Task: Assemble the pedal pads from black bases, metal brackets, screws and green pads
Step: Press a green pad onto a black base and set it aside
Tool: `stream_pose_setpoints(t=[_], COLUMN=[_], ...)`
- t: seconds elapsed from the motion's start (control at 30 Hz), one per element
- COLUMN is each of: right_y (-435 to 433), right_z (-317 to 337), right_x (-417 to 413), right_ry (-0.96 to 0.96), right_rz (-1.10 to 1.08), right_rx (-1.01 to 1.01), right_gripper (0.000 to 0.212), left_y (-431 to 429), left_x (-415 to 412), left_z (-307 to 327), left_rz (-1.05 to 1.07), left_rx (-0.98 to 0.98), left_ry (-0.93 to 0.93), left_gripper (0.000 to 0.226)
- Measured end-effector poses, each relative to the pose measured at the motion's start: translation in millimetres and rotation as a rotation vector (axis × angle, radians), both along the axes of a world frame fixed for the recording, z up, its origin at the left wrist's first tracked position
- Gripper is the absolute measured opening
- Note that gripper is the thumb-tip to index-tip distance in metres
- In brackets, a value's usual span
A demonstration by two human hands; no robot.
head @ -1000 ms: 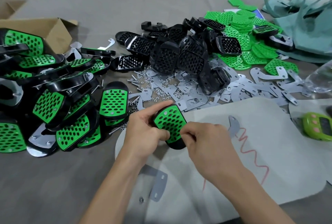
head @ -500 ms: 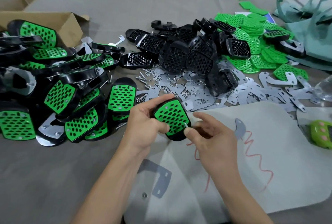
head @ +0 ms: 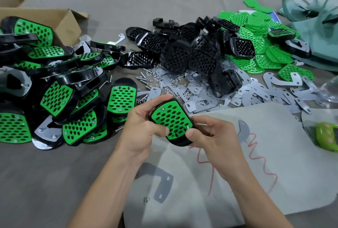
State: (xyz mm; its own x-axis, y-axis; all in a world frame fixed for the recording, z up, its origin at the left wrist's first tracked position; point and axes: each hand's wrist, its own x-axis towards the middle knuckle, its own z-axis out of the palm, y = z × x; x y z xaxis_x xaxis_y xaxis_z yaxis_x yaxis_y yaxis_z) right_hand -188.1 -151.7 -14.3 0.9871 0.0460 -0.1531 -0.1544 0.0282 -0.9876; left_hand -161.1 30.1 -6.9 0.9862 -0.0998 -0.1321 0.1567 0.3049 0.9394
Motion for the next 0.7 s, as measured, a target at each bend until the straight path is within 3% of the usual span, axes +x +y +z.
stream_pose_setpoints(t=[0.17, 0.3, 0.37, 0.43, 0.5, 0.6, 0.7], right_y=[-0.3, 5.7, 12.3, 19.1, 20.9, 16.6, 19.3], right_z=[-8.7, -6.4, -5.6, -7.2, -7.7, -1.2, 9.4], right_x=[1.4, 12.9, 18.9, 22.7, 28.3, 52.8, 94.9], right_ry=[0.004, 0.012, 0.073, 0.107, 0.094, 0.06, -0.121], right_rz=[-0.105, -0.203, -0.238, -0.244, -0.173, -0.113, -0.115], right_rx=[0.027, 0.09, 0.275, 0.35, 0.219, -0.044, -0.441], right_gripper=[0.013, 0.021, 0.018, 0.012, 0.011, 0.014, 0.016], left_y=[-7.4, -8.6, -11.8, -13.3, -10.0, 0.9, 10.5], left_x=[-1.4, 0.5, -0.6, -1.0, -3.0, -5.1, -6.6], left_z=[3.3, -0.6, -2.1, 0.1, 1.6, 2.3, 1.4], left_rz=[-0.005, 0.097, 0.143, 0.119, 0.105, 0.168, 0.273], left_rx=[0.081, 0.092, 0.158, 0.184, 0.16, 0.111, 0.1], left_ry=[-0.028, 0.047, 0.04, 0.06, 0.102, 0.152, 0.181], left_gripper=[0.077, 0.091, 0.075, 0.041, 0.025, 0.025, 0.024])
